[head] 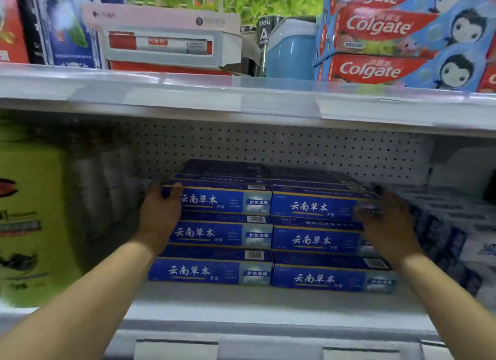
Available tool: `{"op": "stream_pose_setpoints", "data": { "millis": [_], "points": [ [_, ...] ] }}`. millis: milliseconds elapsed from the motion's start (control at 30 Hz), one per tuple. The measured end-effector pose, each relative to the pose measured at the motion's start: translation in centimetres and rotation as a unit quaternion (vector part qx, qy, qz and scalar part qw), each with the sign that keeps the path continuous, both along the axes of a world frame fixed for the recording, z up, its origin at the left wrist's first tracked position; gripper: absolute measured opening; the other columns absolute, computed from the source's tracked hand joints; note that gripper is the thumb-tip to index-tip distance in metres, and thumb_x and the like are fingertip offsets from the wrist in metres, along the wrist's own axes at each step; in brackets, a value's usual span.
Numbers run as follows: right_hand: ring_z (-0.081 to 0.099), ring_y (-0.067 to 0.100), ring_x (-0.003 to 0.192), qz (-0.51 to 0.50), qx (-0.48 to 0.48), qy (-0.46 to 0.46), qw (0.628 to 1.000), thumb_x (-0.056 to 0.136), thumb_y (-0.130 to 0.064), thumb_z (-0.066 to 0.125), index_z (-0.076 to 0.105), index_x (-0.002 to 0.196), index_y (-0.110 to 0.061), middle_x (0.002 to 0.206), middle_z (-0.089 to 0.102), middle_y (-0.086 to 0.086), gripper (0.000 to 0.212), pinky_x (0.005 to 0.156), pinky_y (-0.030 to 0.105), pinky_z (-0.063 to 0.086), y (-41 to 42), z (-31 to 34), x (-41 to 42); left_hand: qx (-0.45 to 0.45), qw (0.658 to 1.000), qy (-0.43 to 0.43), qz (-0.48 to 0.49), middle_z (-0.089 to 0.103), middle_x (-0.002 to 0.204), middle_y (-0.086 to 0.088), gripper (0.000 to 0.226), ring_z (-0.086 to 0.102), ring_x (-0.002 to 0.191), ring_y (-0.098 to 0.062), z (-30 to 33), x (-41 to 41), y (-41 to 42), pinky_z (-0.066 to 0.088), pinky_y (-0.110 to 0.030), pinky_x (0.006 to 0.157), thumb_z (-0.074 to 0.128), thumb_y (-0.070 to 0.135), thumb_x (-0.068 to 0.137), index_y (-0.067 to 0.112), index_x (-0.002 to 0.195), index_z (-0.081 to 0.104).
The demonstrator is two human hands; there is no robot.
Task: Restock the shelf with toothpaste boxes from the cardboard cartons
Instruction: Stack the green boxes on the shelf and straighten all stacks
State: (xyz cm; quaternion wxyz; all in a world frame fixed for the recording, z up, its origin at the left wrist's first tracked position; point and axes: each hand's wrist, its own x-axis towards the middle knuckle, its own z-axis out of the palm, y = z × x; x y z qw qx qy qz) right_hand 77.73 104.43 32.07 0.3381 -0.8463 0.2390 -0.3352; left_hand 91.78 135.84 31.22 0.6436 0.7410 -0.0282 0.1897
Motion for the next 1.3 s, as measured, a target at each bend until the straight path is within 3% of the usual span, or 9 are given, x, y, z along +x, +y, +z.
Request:
{"op": "stream_pose_setpoints", "data": {
  "millis": [233, 400, 533, 600, 667, 767, 1033, 1167, 1300],
  "points": [
    [0.052, 0.026, 0.106, 0.093, 0.134, -0.011, 0.986, 0.094, -0.03, 0.054, 0.022, 0.147, -0.013, 0.123, 0.052, 0.007, 0.064, 0.073, 0.031, 0.039, -2.4, -0.7, 0.6, 0.076, 0.996, 0.02, 0.038, 0.055, 0.128, -0.013, 0.047, 0.054, 0.113, -0.033, 0.0, -0.4, -0.4, 0.044, -0.036, 0.09, 0.051, 0.032, 0.095, 0.015, 0.138, 0.04],
    [0.047, 0.028, 0.12, 0.112, 0.134, -0.041, 0.984, 0.098, -0.031, 0.046, 0.031, 0.145, -0.016, 0.135, 0.048, 0.007, 0.052, 0.093, 0.036, 0.037, -3.9, -0.3, 0.1, 0.132, 0.985, 0.047, 0.096, 0.049, 0.135, -0.018, 0.061, 0.048, 0.119, -0.038, 0.2, -0.5, -0.3, 0.039, -0.049, 0.101, 0.054, 0.045, 0.091, 0.01, 0.138, 0.036],
    [0.04, 0.029, 0.131, 0.099, 0.18, -0.092, 0.974, 0.101, -0.027, 0.038, 0.033, 0.144, -0.01, 0.146, 0.039, 0.011, 0.047, 0.109, 0.043, 0.033, -6.1, 0.7, 1.6, 0.301, 0.931, -0.083, 0.187, 0.036, 0.144, -0.016, 0.061, 0.031, 0.133, -0.036, 1.4, -2.8, -3.6, 0.018, -0.054, 0.109, 0.056, 0.037, 0.091, 0.008, 0.139, 0.034],
    [0.04, 0.027, 0.13, 0.113, 0.241, -0.1, 0.959, 0.102, -0.026, 0.035, 0.034, 0.144, -0.01, 0.144, 0.041, 0.008, 0.045, 0.108, 0.043, 0.034, -6.5, 1.3, 2.6, 0.354, 0.908, -0.163, 0.157, 0.043, 0.14, -0.012, 0.055, 0.037, 0.13, -0.033, 1.9, -3.5, -6.0, 0.022, -0.054, 0.107, 0.054, 0.039, 0.09, 0.011, 0.136, 0.042],
    [0.054, 0.027, 0.109, 0.136, 0.307, -0.093, 0.937, 0.102, -0.027, 0.034, 0.046, 0.129, -0.01, 0.119, 0.054, 0.007, 0.034, 0.086, 0.042, 0.048, -6.7, 1.8, 3.6, 0.394, 0.893, -0.189, 0.104, 0.049, 0.136, -0.01, 0.057, 0.042, 0.127, -0.03, 1.9, -3.6, -8.1, 0.025, -0.053, 0.106, 0.046, 0.043, 0.086, 0.012, 0.135, 0.045],
    [0.056, 0.022, 0.066, 0.154, 0.384, -0.083, 0.907, 0.1, -0.034, 0.04, 0.052, 0.104, -0.009, 0.08, 0.058, 0.008, 0.028, 0.054, 0.03, 0.042, -7.1, 2.1, 4.9, 0.415, 0.892, -0.173, 0.052, 0.05, 0.134, -0.01, 0.051, 0.04, 0.129, -0.028, 1.6, -3.6, -10.7, 0.017, -0.051, 0.109, 0.048, 0.039, 0.092, 0.013, 0.136, 0.044],
    [0.058, 0.025, 0.067, 0.222, 0.445, -0.084, 0.864, 0.1, -0.036, 0.04, 0.04, 0.138, -0.01, 0.105, 0.06, 0.012, 0.046, 0.068, 0.04, 0.047, -8.2, 1.4, 6.9, 0.453, 0.879, -0.146, 0.033, 0.057, 0.125, 0.002, 0.075, 0.044, 0.124, -0.02, 1.1, -3.5, -12.5, 0.019, -0.04, 0.106, 0.02, 0.062, 0.076, 0.023, 0.134, 0.046],
    [0.061, 0.023, 0.059, 0.223, 0.442, -0.077, 0.865, 0.098, -0.045, 0.041, 0.058, 0.115, -0.014, 0.078, 0.065, 0.007, 0.039, 0.067, 0.038, 0.049, -8.6, 1.2, 7.5, 0.469, 0.868, -0.16, 0.045, 0.06, 0.122, 0.002, 0.08, 0.047, 0.12, -0.021, 0.9, -3.3, -12.7, 0.02, -0.041, 0.106, 0.011, 0.067, 0.073, 0.025, 0.126, 0.053],
    [0.062, 0.026, 0.084, 0.217, 0.445, -0.102, 0.863, 0.099, -0.042, 0.041, 0.055, 0.115, -0.02, 0.094, 0.058, 0.001, 0.03, 0.086, 0.043, 0.048, -9.5, 1.1, 8.1, 0.462, 0.867, -0.183, 0.032, 0.061, 0.119, 0.002, 0.088, 0.051, 0.116, -0.021, 1.3, -3.7, -13.7, 0.019, -0.042, 0.107, 0.005, 0.068, 0.068, 0.023, 0.124, 0.055]
  ]
}}
